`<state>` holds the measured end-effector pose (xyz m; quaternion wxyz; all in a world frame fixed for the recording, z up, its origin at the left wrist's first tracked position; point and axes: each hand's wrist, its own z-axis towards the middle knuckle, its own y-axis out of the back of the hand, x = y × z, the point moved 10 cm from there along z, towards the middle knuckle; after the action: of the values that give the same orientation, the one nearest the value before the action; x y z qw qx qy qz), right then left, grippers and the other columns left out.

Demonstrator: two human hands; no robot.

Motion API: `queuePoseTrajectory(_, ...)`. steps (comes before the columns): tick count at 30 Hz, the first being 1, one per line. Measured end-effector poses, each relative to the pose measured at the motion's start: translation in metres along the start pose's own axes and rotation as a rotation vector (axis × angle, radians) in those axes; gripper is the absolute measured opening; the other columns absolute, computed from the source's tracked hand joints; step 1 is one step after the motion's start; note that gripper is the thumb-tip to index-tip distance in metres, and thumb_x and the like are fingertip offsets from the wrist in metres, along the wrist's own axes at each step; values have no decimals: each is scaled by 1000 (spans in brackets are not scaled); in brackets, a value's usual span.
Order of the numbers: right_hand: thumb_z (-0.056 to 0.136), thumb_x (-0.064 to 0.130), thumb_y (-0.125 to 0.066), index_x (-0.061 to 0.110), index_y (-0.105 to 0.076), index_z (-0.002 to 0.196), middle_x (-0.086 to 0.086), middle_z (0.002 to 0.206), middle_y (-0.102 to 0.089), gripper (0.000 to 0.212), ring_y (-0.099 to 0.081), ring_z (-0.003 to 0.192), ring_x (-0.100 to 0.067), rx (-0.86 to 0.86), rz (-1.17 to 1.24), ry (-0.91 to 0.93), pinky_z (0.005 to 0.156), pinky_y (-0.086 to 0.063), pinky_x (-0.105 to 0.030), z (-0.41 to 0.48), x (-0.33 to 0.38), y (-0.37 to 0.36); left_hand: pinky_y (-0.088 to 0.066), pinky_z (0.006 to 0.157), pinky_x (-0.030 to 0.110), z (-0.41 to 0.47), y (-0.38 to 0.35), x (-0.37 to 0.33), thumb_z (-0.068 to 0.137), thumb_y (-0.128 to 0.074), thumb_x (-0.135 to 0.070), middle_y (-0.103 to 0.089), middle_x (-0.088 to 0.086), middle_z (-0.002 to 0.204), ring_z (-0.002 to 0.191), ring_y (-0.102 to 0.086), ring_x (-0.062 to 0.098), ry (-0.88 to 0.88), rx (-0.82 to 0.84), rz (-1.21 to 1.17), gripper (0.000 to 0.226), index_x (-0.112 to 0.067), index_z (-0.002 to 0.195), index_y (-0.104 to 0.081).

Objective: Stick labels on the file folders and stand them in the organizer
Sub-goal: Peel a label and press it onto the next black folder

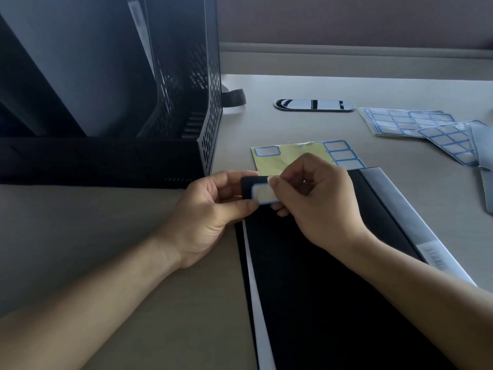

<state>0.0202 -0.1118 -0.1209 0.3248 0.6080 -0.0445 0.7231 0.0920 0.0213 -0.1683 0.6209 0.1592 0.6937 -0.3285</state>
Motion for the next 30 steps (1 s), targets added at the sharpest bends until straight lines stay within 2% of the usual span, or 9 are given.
queuePoseTrajectory(7, 87, 10, -71, 12, -61, 74, -5, 60, -69, 17, -67, 48, -10, 7, -4, 8, 50, -52, -19, -1, 0, -1, -56, 87, 28, -1, 0, -1, 68, -73, 7, -75, 6, 94, 91, -70, 18, 15, -25, 13, 40, -12, 102, -70)
queuePoseTrajectory(11, 87, 10, -72, 12, -61, 74, -7, 61, -69, 16, -67, 48, -11, 8, -5, 5, 50, -52, -19, -1, -1, -2, -55, 87, 31, -1, 0, 1, 78, -63, 15, -75, 5, 90, 88, -70, 18, 38, -55, 42, 36, -12, 102, -69)
queuePoseTrajectory(16, 87, 10, -72, 13, -61, 74, -6, 61, -69, 17, -67, 48, -10, 17, -10, 14, 50, -52, -19, -1, 0, -3, -56, 83, 30, -2, -1, 2, 79, -60, 18, -74, 5, 83, 81, -71, 17, 56, -70, 45, 37, -12, 99, -69)
queuePoseTrajectory(18, 87, 9, -71, 11, -61, 75, -7, 60, -69, 16, -66, 48, -9, 16, 2, 13, 49, -51, -18, -1, 0, -3, -56, 82, 30, -1, -1, 2, 77, -64, 15, -74, 6, 84, 81, -71, 18, 55, -69, 28, 35, -12, 99, -69)
queuePoseTrajectory(20, 88, 9, -71, 10, -61, 75, -8, 60, -69, 16, -66, 48, -9, 12, 16, 6, 49, -51, -18, -1, -1, -2, -57, 83, 31, -1, -1, 1, 68, -72, 4, -74, 7, 85, 81, -71, 19, 53, -72, 0, 34, -11, 99, -69)
queuePoseTrajectory(22, 88, 10, -71, 11, -60, 75, -7, 60, -68, 17, -66, 48, -10, 11, 16, 5, 49, -50, -17, -1, -1, -2, -57, 87, 36, 0, 0, 2, 62, -75, -8, -74, 8, 86, 83, -71, 21, 56, -101, -10, 35, -11, 97, -70)
queuePoseTrajectory(24, 88, 10, -71, 12, -60, 73, -7, 60, -68, 18, -67, 49, -11, 10, 19, 5, 49, -50, -18, -1, -1, -2, -54, 91, 44, 0, 3, 4, 65, -74, -16, -72, 11, 90, 86, -69, 24, 69, -151, -4, 30, -13, 95, -72)
queuePoseTrajectory(26, 87, 10, -71, 13, -59, 72, -7, 60, -67, 19, -68, 51, -12, 9, 17, 3, 49, -52, -20, -1, -2, -2, -53, 92, 47, 0, 5, 6, 73, -72, -16, -71, 14, 93, 88, -69, 26, 79, -188, 3, 21, -13, 93, -72)
queuePoseTrajectory(30, 87, 12, -72, 14, -60, 73, -5, 60, -68, 18, -69, 52, -12, 26, 14, -12, 50, -53, -22, -1, -4, -3, -55, 87, 43, 0, 6, 6, 86, -66, -4, -72, 12, 90, 85, -69, 24, 84, -227, 27, 11, -12, 92, -70)
